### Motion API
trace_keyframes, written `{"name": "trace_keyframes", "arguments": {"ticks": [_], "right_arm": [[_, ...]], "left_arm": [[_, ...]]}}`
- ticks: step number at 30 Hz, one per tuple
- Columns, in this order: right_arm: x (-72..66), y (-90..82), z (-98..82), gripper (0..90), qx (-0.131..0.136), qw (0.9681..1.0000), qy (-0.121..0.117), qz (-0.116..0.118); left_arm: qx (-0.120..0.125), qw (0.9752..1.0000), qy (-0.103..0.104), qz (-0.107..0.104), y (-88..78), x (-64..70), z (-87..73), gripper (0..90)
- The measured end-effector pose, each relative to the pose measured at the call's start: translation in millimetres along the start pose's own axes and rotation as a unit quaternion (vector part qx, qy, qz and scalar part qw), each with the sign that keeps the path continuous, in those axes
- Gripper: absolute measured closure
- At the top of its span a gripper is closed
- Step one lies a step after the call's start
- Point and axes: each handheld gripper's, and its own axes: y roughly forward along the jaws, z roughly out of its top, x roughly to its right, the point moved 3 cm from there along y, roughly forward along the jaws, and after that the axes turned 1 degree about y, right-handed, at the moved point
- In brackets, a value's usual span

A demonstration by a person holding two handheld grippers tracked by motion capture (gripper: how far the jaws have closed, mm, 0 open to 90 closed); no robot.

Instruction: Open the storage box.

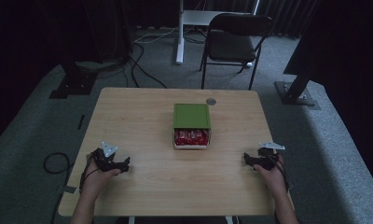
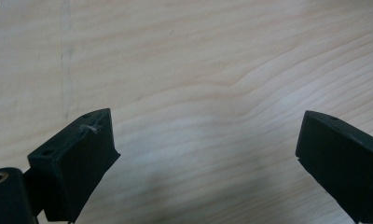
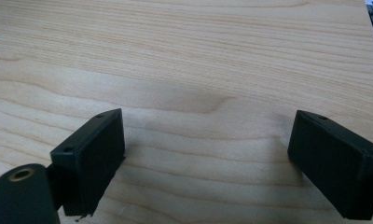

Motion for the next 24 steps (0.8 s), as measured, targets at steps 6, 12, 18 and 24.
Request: {"name": "trace_keyframes", "arguments": {"ticks": [6, 12, 18, 24], "right_arm": [[0.0, 0.0, 0.0, 10.4, 0.0, 1.0, 0.0, 0.0], [-0.1, 0.0, 0.0, 10.5, 0.0, 1.0, 0.001, 0.0], [-0.2, 0.0, 0.1, 10.4, 0.0, 1.0, 0.001, 0.0], [-0.2, 0.0, 0.1, 10.5, 0.0, 1.0, 0.002, 0.0]], "left_arm": [[0.014, 0.9995, 0.028, -0.005, 0.0, 13.2, 8.7, 5.3], [0.012, 0.9987, 0.048, -0.011, 3.6, 24.5, 13.9, 5.3], [0.018, 0.997, 0.073, -0.014, 7.0, 40.0, 18.5, 5.3], [0.023, 0.9951, 0.095, -0.019, 7.3, 52.6, 23.8, 5.3]]}}
